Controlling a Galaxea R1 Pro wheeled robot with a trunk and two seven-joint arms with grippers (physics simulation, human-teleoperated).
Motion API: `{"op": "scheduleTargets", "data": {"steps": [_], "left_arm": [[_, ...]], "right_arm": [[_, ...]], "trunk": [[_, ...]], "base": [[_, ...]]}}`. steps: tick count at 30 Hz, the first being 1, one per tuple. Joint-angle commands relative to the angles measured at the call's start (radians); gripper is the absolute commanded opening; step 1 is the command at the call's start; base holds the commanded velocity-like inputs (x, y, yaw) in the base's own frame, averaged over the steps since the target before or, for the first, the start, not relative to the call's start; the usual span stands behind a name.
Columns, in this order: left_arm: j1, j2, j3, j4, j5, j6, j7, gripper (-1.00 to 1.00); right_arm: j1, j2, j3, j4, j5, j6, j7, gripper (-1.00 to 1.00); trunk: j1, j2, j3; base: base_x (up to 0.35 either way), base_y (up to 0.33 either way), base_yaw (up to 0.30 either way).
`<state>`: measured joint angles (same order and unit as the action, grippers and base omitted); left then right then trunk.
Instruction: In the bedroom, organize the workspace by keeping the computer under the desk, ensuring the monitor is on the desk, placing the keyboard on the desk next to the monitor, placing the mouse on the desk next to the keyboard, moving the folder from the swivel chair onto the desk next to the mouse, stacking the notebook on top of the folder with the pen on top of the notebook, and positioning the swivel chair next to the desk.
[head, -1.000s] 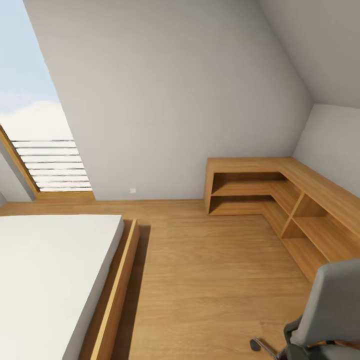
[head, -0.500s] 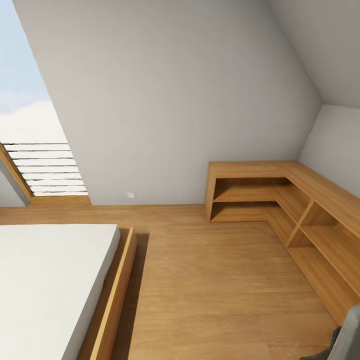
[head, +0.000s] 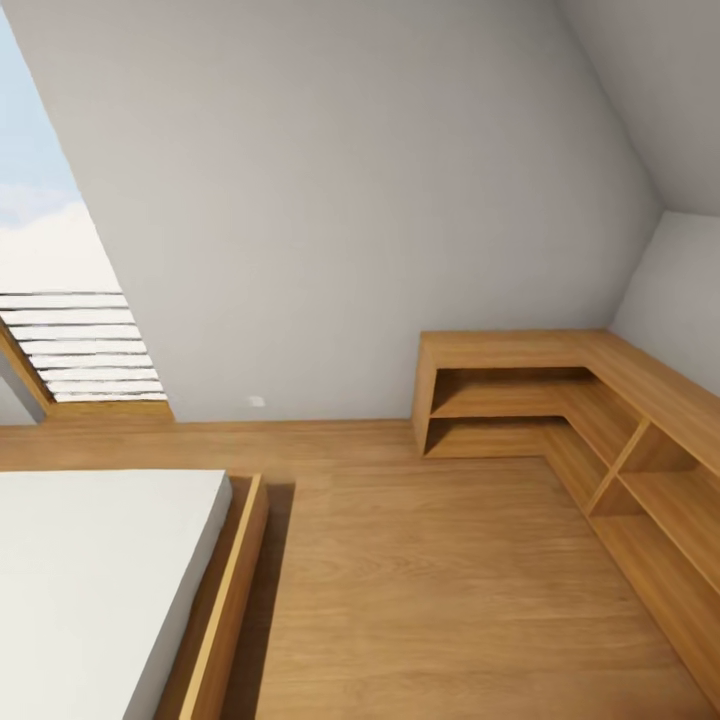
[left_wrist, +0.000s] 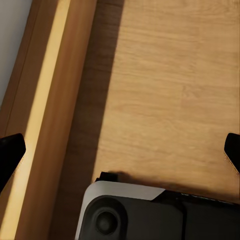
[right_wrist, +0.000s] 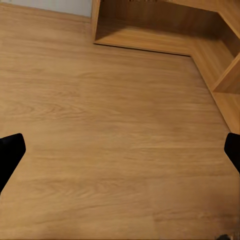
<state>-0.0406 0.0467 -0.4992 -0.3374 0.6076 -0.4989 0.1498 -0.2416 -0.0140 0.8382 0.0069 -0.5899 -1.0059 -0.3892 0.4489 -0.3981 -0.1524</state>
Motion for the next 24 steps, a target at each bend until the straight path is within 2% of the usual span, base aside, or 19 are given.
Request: {"op": "scheduleTargets", "data": {"steps": [1, 24], "left_arm": [[-0.001, 0.001, -0.009, -0.001, 0.003, -0.003, 0.008, 1.0], [-0.001, 0.002, -0.006, 0.0, 0.003, -0.002, 0.01, 1.0]], "right_arm": [[-0.001, 0.0, 0.009, 0.001, -0.004, -0.002, -0.005, 1.0], [-0.001, 0.0, 0.009, 0.001, -0.004, -0.003, -0.005, 1.0]], "trunk": [[0.001, -0.002, -0.002], [0.001, -0.002, -0.002]], "base": [[0.329, 0.0, 0.0], [0.329, 0.0, -0.001]]}}
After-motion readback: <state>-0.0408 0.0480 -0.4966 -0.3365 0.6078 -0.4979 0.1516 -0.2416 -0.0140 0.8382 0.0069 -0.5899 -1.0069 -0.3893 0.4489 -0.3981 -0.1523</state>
